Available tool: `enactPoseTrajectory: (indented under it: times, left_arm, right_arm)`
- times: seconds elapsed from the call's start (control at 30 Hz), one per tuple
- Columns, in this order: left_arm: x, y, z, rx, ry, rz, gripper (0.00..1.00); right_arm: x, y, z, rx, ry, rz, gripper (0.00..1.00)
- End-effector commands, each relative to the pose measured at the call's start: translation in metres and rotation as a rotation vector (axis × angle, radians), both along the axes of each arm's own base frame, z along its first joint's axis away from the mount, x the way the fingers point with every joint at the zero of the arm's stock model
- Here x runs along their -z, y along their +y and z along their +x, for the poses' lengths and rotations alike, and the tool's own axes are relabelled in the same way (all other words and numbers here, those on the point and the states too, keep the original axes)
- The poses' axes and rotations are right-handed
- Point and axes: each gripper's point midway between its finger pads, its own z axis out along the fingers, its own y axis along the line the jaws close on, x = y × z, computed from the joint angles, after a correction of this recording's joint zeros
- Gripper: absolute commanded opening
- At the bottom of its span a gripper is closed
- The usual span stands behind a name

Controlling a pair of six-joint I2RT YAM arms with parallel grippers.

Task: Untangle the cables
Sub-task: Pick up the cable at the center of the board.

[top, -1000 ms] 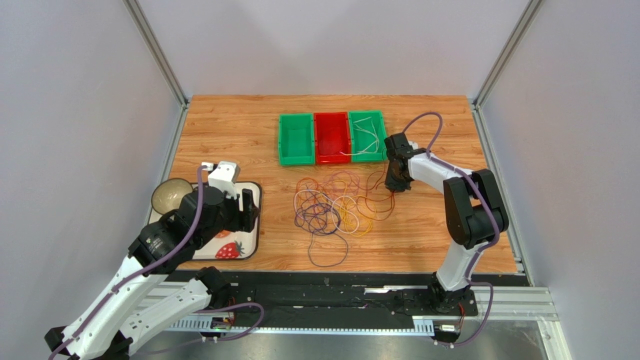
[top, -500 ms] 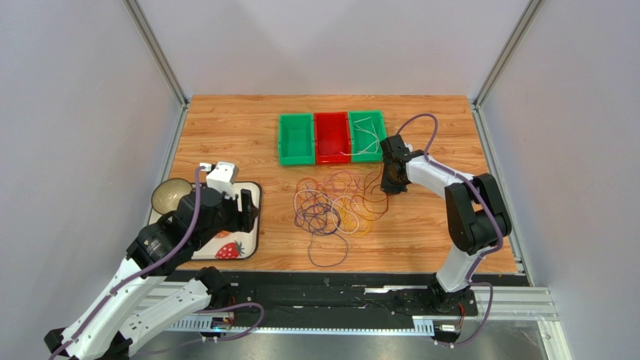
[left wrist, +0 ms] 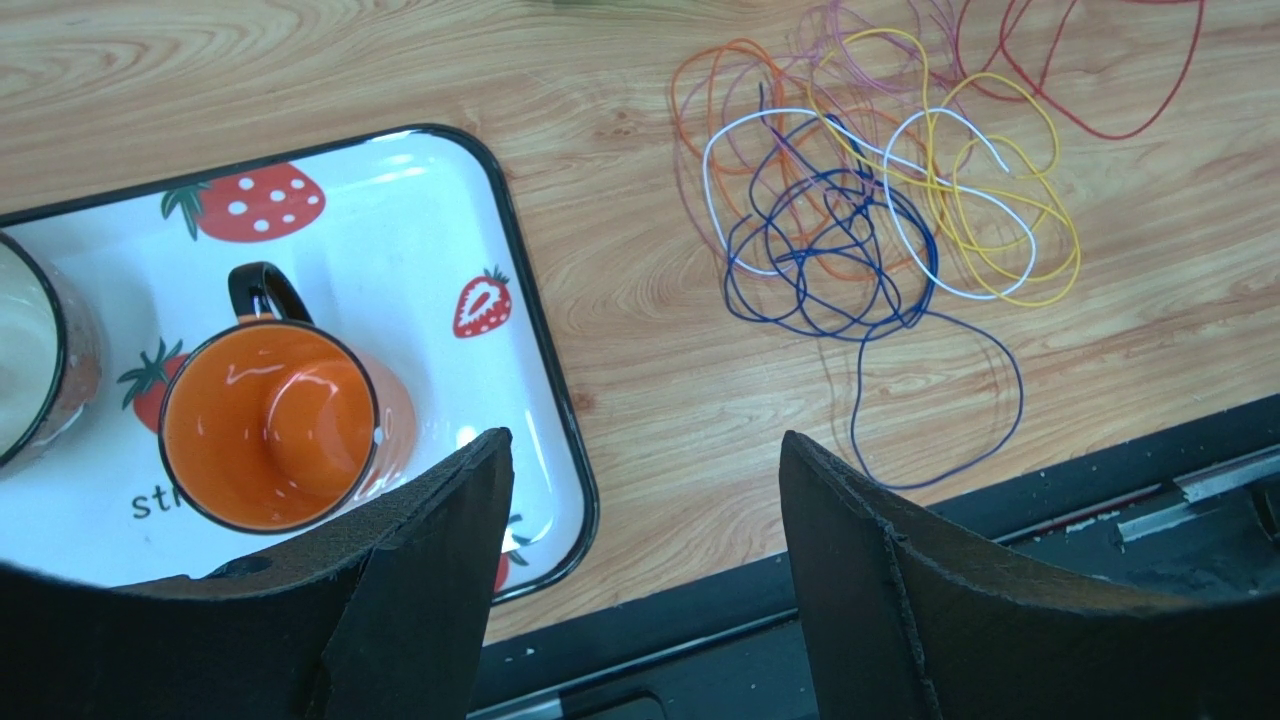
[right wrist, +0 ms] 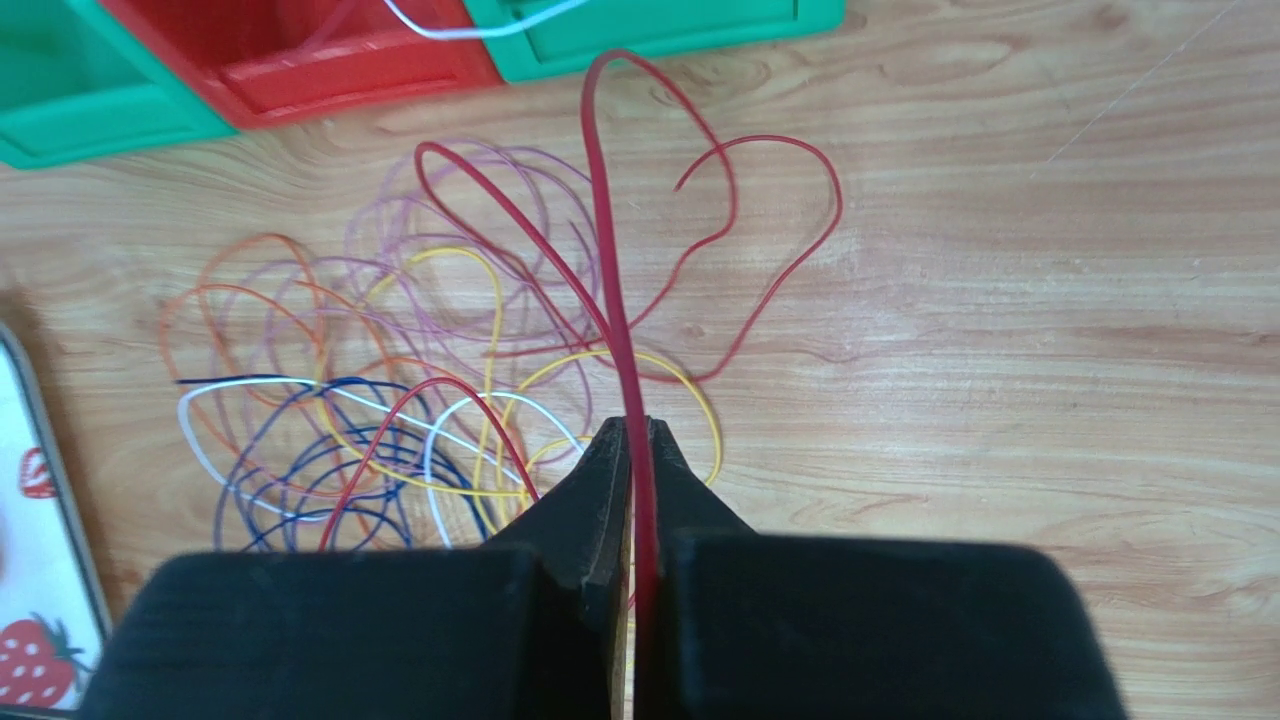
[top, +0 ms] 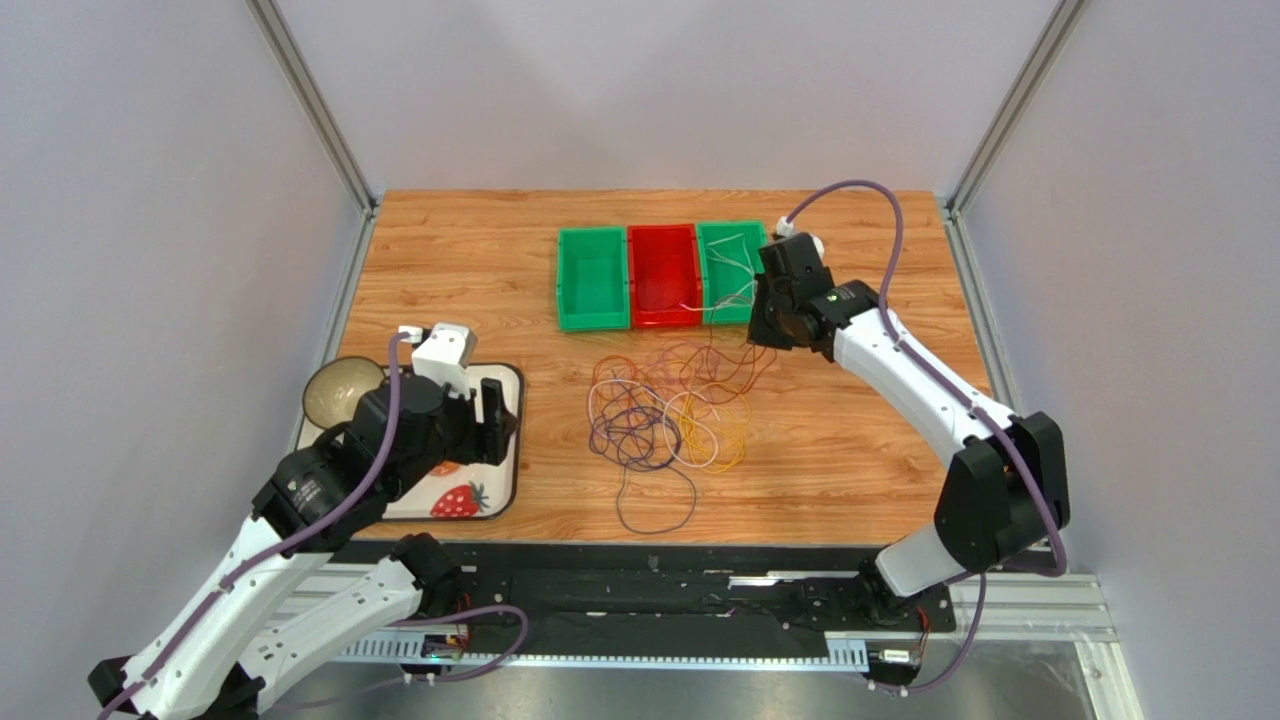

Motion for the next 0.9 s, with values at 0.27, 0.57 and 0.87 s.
enactPoseTrajectory:
  times: [0.27,0.57,0.87]
  left_arm:
    - [-0.004,-0.001,0.002,0.002,-0.021,-0.007,0.74]
    - [-0.003,-0.001,0.002,0.003,-0.019,-0.006,0.74]
    - [-0.004,0.0,0.002,-0.004,-0.022,-0.007,0.74]
  right_arm:
    - [-0.136,0.016,0.013,-0.034,-0.284,0.133,0.0]
    - [-0.19,0.049,0.023,-0.118,-0.394,0.183,0.0]
    - [-0.206,0.076,0.046,-0.161,-0.427,0.19,0.0]
